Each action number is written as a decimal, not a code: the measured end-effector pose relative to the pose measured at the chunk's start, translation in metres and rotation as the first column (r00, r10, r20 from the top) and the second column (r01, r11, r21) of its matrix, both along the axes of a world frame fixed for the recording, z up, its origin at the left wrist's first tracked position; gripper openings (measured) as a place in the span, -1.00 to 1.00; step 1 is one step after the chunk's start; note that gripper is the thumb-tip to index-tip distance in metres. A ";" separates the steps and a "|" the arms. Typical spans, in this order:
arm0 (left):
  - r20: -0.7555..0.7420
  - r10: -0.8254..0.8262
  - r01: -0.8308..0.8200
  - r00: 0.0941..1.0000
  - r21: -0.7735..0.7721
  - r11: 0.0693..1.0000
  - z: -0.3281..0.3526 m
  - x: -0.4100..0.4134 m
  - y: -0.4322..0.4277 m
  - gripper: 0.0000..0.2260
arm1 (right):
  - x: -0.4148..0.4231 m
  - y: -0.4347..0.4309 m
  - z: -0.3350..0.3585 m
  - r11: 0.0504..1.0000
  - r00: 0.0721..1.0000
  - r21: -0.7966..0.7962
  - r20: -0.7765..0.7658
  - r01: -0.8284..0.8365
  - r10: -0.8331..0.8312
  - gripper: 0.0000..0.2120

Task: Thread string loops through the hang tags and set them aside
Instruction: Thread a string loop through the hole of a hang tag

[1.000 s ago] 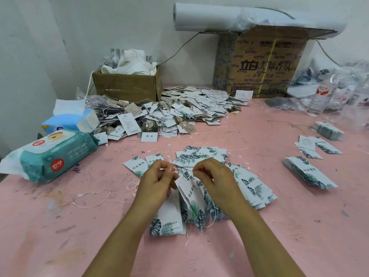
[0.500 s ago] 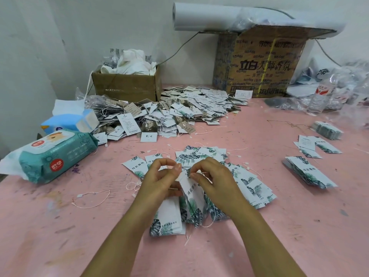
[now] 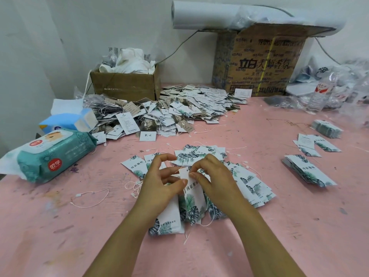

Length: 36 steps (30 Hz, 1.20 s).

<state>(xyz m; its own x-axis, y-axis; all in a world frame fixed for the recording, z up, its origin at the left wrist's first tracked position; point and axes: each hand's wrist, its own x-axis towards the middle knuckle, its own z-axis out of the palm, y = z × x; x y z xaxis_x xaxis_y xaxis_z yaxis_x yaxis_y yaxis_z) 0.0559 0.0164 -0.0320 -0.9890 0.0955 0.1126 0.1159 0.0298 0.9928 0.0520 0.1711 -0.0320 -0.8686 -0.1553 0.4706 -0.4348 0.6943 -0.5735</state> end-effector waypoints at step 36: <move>0.020 0.027 -0.030 0.999 0.115 0.993 -0.002 -0.002 -0.001 -0.73 | 0.001 -0.003 -0.001 0.999 0.999 -0.025 0.016 0.040 -0.040 -0.86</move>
<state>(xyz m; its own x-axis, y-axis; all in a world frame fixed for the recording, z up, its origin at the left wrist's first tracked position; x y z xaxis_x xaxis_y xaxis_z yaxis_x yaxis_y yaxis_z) 0.0543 0.0156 -0.0342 -0.9932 0.0547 0.1030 0.0983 -0.0818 0.9918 0.0530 0.1677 -0.0330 -0.8810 -0.1084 0.4605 -0.3981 0.6958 -0.5978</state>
